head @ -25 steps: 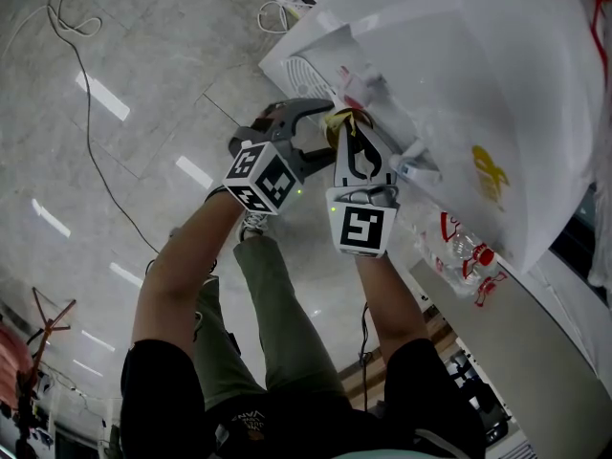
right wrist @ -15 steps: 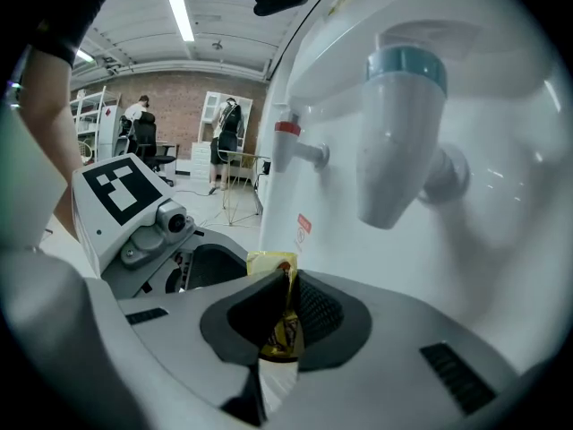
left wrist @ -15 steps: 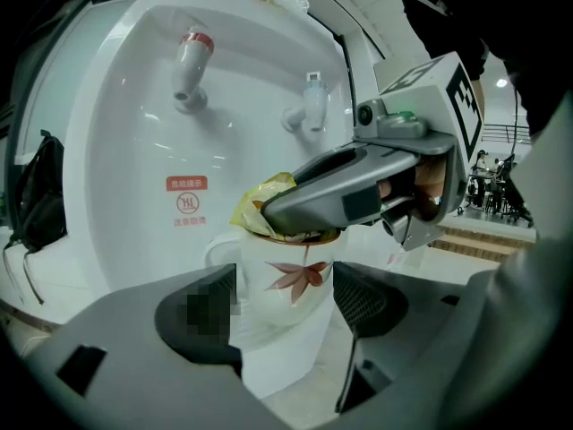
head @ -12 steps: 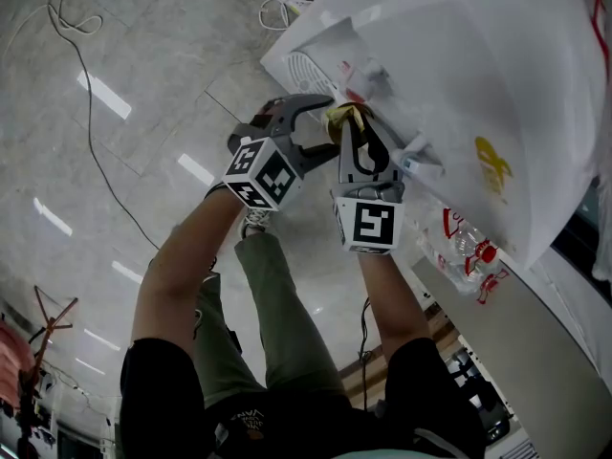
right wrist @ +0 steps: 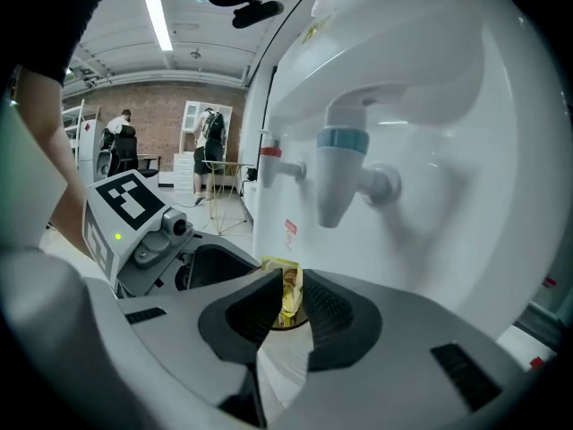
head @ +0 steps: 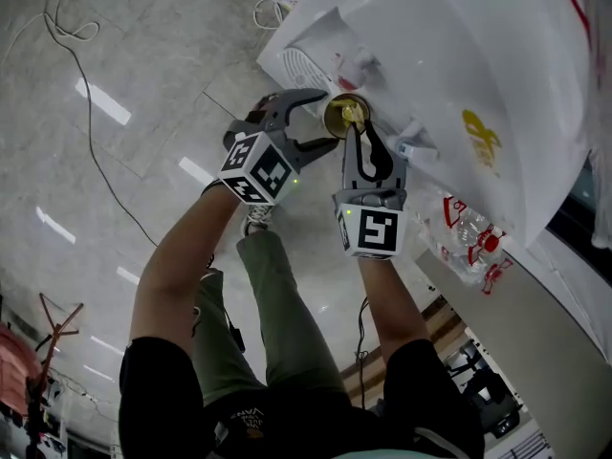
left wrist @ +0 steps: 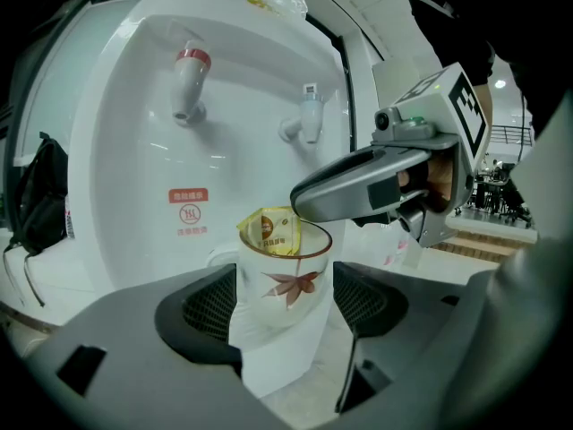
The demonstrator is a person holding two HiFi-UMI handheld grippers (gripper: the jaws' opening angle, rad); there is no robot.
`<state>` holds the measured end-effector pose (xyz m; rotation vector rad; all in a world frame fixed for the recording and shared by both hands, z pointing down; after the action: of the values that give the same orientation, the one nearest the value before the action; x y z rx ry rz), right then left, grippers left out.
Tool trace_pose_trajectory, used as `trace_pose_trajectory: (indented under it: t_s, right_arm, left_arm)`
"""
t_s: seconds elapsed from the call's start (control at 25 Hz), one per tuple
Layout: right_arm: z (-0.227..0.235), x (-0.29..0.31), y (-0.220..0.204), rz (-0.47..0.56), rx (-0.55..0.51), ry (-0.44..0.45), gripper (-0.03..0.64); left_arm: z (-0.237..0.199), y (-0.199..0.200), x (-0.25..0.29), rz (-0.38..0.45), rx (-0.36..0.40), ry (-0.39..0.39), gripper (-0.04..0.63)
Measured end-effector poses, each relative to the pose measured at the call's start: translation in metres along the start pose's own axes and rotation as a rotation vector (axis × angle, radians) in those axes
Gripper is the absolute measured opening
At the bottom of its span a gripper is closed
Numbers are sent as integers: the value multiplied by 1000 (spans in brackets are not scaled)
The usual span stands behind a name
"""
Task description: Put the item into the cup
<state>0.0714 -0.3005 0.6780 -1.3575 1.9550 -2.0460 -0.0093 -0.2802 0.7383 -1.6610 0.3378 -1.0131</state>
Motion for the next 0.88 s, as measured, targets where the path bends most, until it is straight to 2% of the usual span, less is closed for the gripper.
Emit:
trace_pose_trajectory:
  t_s: [0.44,0.8,0.88]
  right_arm:
    - [-6,-31,5,10,74,-67,51]
    - [-32,-91,30,65,173,-161,51]
    - [-39,-108,37,83,202,-185,51]
  left_arm:
    - [10,14,-34,12,6,0,337]
    - [33,48,-104,73,22,10,336]
    - [41,58,-122,88,26,12,317]
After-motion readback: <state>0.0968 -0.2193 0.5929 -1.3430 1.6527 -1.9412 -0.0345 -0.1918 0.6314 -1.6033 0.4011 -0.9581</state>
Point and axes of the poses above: the fingertips, and each gripper's own axes: x forward along the fingers, z to its right, y out of its top, the point moved 6 cm from there along -x, backward along the fingers, and after that the axes turned 5 degrees about -z, right-handed, at the moved point
